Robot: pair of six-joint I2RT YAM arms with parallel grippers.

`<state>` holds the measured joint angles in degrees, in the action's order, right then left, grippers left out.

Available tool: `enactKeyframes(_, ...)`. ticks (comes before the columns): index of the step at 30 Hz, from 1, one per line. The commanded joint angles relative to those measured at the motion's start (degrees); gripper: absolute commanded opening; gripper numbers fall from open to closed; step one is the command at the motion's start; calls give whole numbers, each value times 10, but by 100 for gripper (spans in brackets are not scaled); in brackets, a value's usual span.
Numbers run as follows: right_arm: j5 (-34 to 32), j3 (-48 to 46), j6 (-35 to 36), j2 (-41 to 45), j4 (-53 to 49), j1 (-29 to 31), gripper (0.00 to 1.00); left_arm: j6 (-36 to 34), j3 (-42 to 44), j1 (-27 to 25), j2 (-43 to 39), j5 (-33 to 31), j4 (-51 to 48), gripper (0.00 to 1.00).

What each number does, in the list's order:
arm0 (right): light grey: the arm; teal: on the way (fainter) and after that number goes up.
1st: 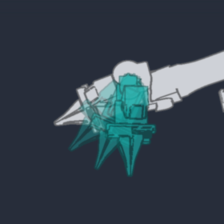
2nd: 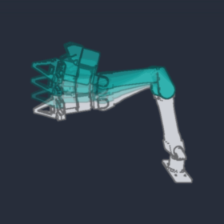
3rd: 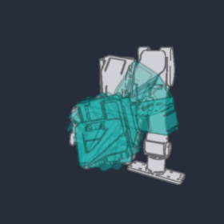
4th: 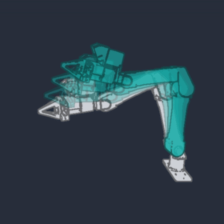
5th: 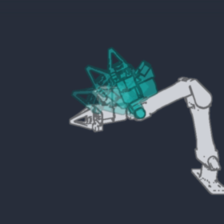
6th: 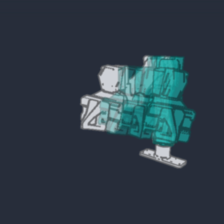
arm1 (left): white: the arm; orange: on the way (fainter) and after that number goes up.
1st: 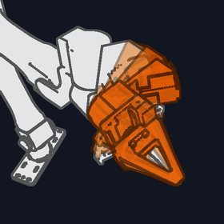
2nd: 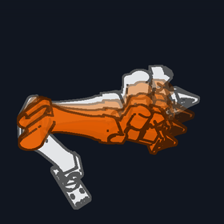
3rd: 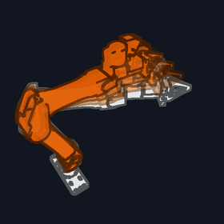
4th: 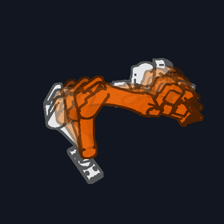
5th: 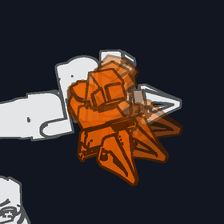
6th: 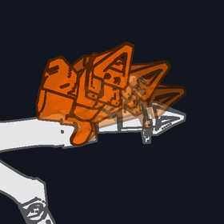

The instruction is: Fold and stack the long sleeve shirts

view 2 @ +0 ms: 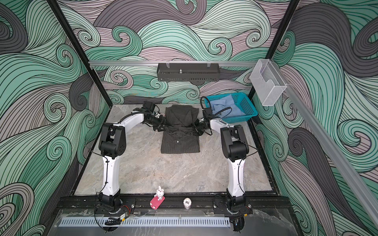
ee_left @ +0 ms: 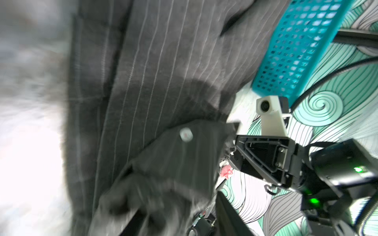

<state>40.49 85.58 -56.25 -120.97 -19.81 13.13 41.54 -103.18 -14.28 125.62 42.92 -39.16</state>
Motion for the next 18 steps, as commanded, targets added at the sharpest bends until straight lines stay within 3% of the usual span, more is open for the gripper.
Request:
enactKeyframes(1,-29,17,35,50,-54,-7,65,-34,-20,8,-82,-19,-46,56)
enactKeyframes(8,-54,-25,71,116,-92,-7,72,-59,114,3,-181,-26,-44,52)
enactKeyframes(14,-67,-63,91,136,-97,16,61,-70,202,-43,-171,-11,-15,35)
enactKeyframes(18,-65,-57,93,114,-94,26,52,-63,196,-63,-118,-7,4,19)
